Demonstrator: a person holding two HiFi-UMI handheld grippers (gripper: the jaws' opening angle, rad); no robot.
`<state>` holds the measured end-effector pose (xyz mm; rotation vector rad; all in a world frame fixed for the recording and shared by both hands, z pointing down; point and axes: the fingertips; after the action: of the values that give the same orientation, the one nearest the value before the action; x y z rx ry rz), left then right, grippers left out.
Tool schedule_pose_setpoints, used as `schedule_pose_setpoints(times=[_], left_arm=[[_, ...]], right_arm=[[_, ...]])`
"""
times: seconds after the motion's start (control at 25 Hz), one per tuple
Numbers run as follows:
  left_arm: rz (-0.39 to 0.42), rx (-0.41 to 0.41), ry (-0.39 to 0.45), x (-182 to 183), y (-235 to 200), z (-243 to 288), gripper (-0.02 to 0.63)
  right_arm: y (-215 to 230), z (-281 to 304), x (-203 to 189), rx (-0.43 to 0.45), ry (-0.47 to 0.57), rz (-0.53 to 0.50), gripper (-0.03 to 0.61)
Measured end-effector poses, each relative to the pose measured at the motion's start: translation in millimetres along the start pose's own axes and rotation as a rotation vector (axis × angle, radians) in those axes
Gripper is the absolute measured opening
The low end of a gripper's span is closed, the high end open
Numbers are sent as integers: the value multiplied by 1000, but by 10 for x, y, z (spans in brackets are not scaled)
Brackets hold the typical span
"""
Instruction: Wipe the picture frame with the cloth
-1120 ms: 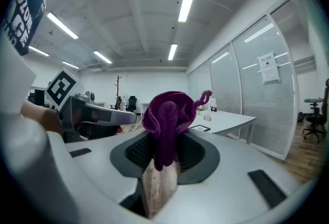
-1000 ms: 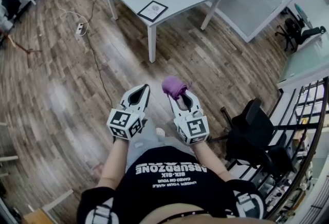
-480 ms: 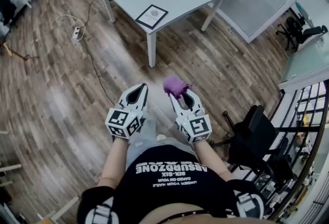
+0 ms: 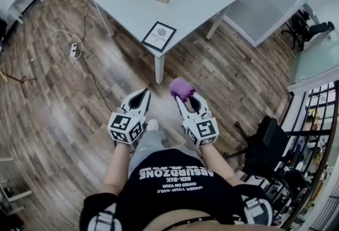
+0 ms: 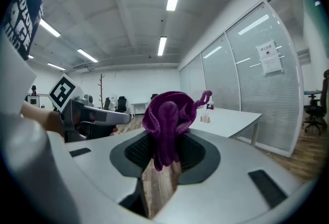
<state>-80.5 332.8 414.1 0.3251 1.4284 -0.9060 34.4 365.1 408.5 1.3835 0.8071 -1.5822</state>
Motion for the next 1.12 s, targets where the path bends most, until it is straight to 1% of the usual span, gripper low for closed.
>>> schedule_pose_setpoints(times=[0.2, 0.4, 0.6, 0.84, 0.96, 1.04, 1.12], left_arm=[[19, -28, -33, 101, -449, 245, 12], [11, -45, -74, 118, -834, 517, 12], [-12, -52, -110, 93, -1155, 813, 12], [-18, -33, -153, 29, -1485, 1251, 12], [18, -1, -212, -149, -1695, 1508, 12], [36, 17, -254, -264, -1823, 1671, 12], [41, 29, -277, -308, -1948, 1850, 12]], right_arm=[[84, 527, 39, -32, -5, 8, 120], [173, 1001, 72, -42, -17, 7, 120], [298, 1414, 73, -31, -51, 1, 120], [626, 1971, -39, 11, -98, 27, 120], [807, 2339, -168, 32, -131, 4, 120], [951, 2585, -275, 41, -173, -38, 120], [1098, 2830, -350, 57, -207, -78, 120]])
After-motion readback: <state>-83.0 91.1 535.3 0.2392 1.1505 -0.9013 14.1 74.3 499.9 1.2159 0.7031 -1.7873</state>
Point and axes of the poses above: the fingertips, and each gripper's own axes: z forward along the fingers, y to its right, x out of its top, and after that the axes turned 2 degrees about y, right-handed
